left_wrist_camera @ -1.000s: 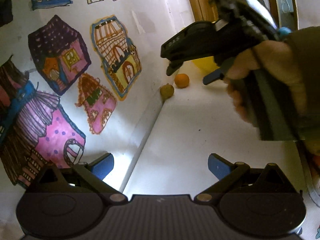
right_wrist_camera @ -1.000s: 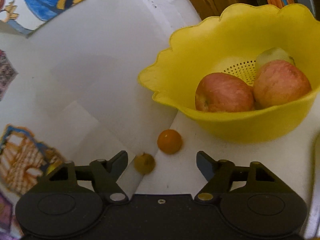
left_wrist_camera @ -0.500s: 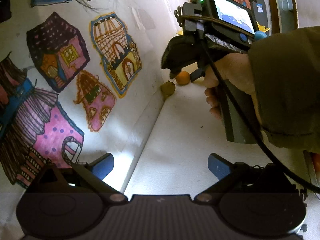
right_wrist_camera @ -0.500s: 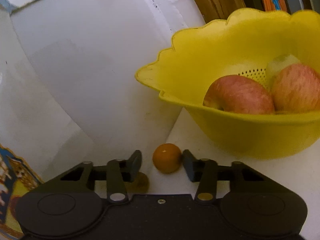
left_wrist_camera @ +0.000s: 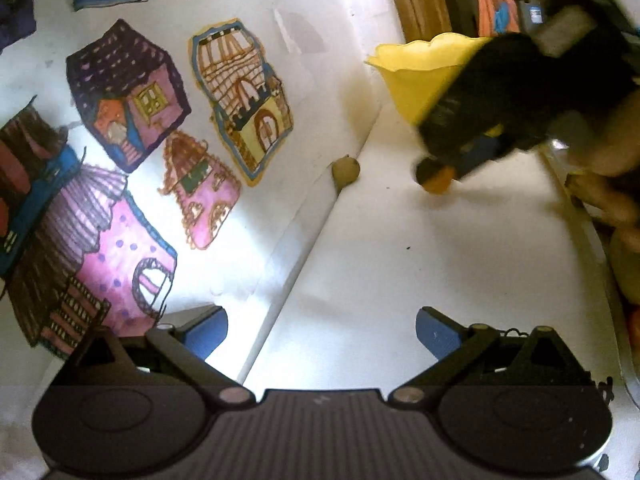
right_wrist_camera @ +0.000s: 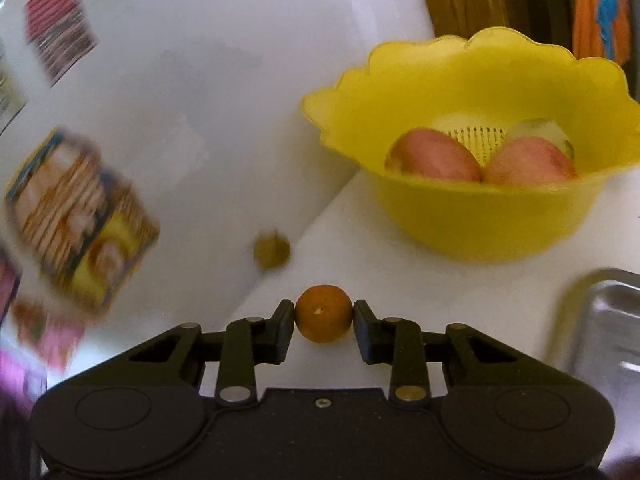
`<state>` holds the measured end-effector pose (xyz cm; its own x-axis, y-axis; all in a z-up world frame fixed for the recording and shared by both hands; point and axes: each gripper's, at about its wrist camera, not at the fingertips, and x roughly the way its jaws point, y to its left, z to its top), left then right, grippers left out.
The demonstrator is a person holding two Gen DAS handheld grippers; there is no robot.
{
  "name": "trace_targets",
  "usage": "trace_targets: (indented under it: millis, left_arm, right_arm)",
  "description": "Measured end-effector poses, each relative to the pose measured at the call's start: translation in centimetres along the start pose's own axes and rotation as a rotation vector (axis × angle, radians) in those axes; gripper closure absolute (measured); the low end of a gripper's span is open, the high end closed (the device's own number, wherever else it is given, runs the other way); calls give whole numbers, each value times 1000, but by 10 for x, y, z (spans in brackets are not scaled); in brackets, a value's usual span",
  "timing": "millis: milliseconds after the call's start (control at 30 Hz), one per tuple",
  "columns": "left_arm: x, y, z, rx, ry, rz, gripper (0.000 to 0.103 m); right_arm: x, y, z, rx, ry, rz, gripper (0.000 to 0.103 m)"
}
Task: Organize fruits
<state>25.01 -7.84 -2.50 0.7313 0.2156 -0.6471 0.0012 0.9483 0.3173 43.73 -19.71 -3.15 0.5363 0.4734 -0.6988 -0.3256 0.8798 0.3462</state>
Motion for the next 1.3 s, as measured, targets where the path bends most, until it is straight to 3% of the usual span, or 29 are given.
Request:
trace_targets:
  millis: [200, 267, 433, 667, 867, 1000, 1167, 1300]
  left_arm:
    - [0, -14, 11, -28, 1, 33, 1]
    - [3, -19, 17, -41, 5, 43, 1]
    - [12, -27, 34, -105, 9, 89, 1]
    - [33, -36, 78, -259, 6, 170, 1]
    - [60, -49, 115, -288, -16, 167, 1]
    - [87, -58, 128, -276, 12, 181, 1]
    - [110, -67, 126, -244, 76, 209, 3]
    - [118, -64, 125, -271, 74, 175, 11]
  right_arm:
    - [-19, -13, -20, -90, 56, -4, 64]
    - [-24, -17, -21, -91, 47, 21, 48]
    - [-53, -29, -19, -144, -17, 73, 30]
    - [-94, -47, -10, -132, -64, 103, 15]
    - [-114, -63, -6, -55, -164, 81, 10]
    - [-134, -77, -10, -9, -225, 44, 8]
    - [-136, -81, -16, 8, -222, 40, 4]
    - [-130, -80, -17, 7, -216, 24, 4]
